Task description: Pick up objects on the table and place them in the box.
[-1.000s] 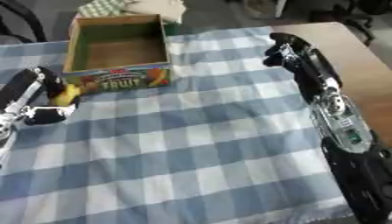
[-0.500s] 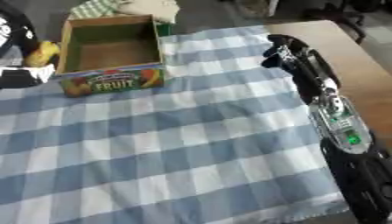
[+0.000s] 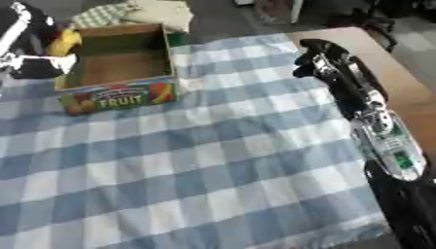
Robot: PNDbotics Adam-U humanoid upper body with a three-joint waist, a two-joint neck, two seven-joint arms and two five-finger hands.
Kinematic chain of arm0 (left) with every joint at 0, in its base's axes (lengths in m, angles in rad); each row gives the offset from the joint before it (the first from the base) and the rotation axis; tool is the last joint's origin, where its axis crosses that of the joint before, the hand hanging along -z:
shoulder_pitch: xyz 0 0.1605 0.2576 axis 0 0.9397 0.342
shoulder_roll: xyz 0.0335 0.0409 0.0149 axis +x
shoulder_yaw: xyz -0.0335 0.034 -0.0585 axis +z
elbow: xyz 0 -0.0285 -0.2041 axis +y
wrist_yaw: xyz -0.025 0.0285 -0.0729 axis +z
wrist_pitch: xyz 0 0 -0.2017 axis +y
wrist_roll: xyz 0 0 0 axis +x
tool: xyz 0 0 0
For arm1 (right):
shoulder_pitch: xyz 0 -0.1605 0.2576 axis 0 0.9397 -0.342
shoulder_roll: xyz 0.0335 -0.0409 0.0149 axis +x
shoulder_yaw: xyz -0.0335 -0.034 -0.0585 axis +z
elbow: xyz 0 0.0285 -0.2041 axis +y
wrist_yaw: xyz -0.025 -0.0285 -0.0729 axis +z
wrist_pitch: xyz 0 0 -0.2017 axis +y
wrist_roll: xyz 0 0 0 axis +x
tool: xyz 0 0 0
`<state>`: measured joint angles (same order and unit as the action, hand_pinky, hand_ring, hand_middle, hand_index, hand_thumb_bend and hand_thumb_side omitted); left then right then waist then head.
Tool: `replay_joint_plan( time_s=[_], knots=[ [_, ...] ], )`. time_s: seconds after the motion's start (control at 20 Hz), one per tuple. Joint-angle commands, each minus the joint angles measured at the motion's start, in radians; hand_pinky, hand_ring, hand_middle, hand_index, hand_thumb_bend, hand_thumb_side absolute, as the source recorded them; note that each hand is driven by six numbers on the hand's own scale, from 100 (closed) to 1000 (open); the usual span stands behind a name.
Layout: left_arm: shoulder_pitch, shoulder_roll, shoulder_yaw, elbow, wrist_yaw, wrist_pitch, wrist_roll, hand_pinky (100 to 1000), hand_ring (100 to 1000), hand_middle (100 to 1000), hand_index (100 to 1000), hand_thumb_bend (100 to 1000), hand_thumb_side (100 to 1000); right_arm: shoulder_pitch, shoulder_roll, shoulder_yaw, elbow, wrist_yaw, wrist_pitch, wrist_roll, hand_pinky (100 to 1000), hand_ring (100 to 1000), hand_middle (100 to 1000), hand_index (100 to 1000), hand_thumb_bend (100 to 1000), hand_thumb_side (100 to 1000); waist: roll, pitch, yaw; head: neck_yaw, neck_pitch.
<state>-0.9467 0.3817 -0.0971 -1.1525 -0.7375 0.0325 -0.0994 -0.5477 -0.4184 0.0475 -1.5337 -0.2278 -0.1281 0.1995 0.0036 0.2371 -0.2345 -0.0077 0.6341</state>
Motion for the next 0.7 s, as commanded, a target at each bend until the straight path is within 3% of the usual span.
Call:
replay_joint_plan(
  time_s=[0.05, 0.35, 0.55, 0.7],
  knots=[
    [-0.041, 0.024, 0.038, 0.067, -0.051, 0.021, 0.033, 613, 468, 384, 424, 234, 100, -0.034, 0.020, 0.026, -0.054, -0.009, 0.000, 0.041, 691, 586, 572, 827, 100, 641, -0.007, -0.013, -0.024, 0.057, -0.027],
    [-0.088, 0.014, 0.094, 0.234, -0.152, 0.040, 0.109, 628, 512, 459, 503, 324, 100, -0.041, 0.043, 0.054, -0.082, 0.006, 0.000, 0.085, 691, 585, 572, 828, 100, 653, -0.012, -0.006, -0.065, 0.090, -0.039],
    [-0.117, 0.015, 0.121, 0.340, -0.195, 0.044, 0.174, 649, 563, 533, 600, 526, 277, -0.040, 0.051, 0.065, -0.080, 0.016, 0.000, 0.099, 691, 585, 571, 828, 100, 654, -0.009, -0.005, -0.077, 0.100, -0.037],
    [-0.126, 0.016, 0.126, 0.383, -0.218, 0.044, 0.206, 684, 637, 638, 702, 687, 366, -0.039, 0.053, 0.068, -0.079, 0.020, -0.001, 0.103, 691, 584, 571, 827, 100, 654, -0.008, -0.005, -0.081, 0.101, -0.034]
  ],
)
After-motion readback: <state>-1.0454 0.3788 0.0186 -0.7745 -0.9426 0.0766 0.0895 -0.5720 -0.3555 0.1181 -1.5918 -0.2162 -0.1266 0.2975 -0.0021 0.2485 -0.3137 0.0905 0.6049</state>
